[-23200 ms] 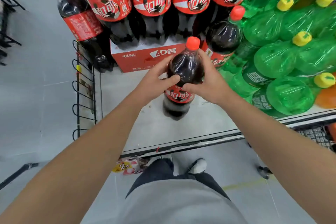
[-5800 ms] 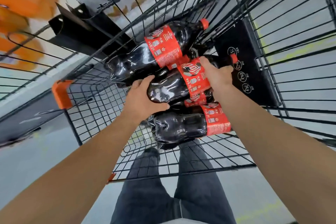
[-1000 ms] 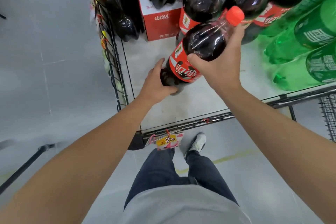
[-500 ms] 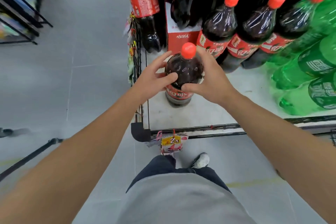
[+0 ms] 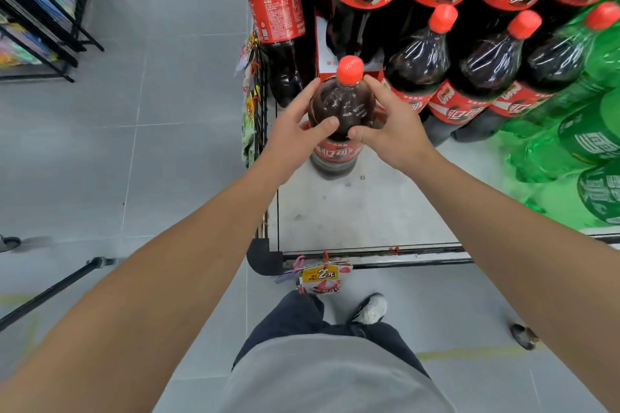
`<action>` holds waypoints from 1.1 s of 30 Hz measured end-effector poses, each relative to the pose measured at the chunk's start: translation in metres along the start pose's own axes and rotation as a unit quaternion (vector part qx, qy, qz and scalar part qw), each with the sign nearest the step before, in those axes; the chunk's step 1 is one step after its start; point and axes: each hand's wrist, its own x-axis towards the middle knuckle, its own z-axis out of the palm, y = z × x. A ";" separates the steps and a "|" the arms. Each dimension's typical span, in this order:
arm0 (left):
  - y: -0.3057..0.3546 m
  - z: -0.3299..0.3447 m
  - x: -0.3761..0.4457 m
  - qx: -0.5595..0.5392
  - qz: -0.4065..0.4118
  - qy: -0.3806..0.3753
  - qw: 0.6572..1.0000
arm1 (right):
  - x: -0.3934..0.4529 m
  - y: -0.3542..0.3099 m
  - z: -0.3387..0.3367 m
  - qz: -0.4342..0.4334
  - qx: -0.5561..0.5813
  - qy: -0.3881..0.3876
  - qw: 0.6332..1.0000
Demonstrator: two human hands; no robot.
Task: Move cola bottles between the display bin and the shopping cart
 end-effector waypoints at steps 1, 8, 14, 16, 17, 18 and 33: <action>0.001 -0.002 0.004 -0.002 -0.002 -0.007 1.000 | 0.003 -0.002 -0.001 -0.003 0.003 -0.003 1.000; -0.019 0.000 0.011 -0.097 -0.170 -0.045 0.980 | 0.004 -0.001 -0.006 -0.016 0.025 -0.017 0.999; -0.021 0.007 0.023 -0.191 -0.161 -0.014 0.968 | 0.016 0.005 -0.002 0.013 0.056 0.006 0.998; -0.019 0.007 0.029 -0.194 -0.156 -0.005 0.969 | 0.028 0.005 -0.001 0.018 0.052 0.014 0.998; -0.018 0.007 0.033 -0.196 -0.153 0.000 0.968 | 0.034 0.005 -0.001 0.018 0.052 0.018 0.998; -0.017 0.007 0.036 -0.198 -0.150 0.005 0.969 | 0.039 0.003 0.000 0.020 0.053 0.023 0.998; -0.022 0.008 0.079 -0.129 -0.080 0.002 0.988 | 0.059 -0.005 0.005 -0.016 -0.175 0.159 0.972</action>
